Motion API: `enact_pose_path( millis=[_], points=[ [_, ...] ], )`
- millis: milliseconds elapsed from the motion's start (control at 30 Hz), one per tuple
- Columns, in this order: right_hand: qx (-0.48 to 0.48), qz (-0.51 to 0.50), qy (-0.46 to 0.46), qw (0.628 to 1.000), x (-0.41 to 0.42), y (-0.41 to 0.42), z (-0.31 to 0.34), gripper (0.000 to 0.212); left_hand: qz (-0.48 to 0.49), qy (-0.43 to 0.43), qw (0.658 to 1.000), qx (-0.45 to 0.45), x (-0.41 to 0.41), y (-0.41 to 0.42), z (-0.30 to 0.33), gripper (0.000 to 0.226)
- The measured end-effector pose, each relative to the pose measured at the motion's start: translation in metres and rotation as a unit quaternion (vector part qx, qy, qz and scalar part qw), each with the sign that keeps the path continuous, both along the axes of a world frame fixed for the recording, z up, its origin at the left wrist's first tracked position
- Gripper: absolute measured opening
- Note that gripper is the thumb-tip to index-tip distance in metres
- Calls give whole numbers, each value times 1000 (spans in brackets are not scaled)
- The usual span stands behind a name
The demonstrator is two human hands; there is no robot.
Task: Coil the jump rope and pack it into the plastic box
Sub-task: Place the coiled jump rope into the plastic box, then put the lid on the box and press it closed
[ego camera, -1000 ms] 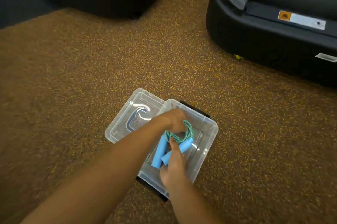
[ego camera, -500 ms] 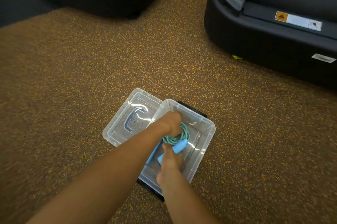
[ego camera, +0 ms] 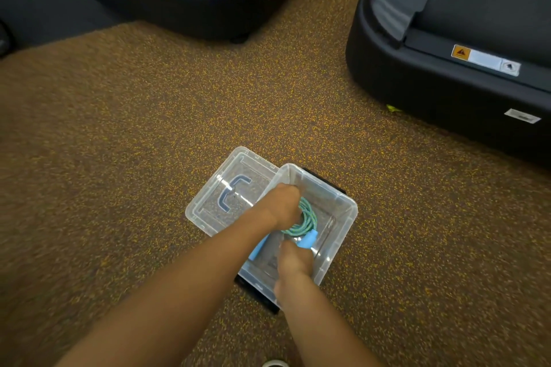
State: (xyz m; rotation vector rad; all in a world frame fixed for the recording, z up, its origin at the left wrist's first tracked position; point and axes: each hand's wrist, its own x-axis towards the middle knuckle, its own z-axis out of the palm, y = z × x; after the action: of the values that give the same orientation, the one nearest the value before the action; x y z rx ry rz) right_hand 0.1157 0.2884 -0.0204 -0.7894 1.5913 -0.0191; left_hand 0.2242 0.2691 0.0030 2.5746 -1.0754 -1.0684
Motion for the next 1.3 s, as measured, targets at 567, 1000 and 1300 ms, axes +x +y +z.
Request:
enact_pose_path(
  millis=[567, 1000, 1300],
  points=[
    [-71, 269, -192, 941, -55, -61, 130, 20, 300, 24, 930, -213, -43, 105, 104, 31],
    [-278, 531, -182, 779, 6, -65, 224, 17, 476, 57, 845, -236, -54, 167, 150, 48],
    [-353, 664, -107, 650, 81, -66, 167, 42, 578, 140, 782, -188, -19, 172, 83, 61]
  ],
)
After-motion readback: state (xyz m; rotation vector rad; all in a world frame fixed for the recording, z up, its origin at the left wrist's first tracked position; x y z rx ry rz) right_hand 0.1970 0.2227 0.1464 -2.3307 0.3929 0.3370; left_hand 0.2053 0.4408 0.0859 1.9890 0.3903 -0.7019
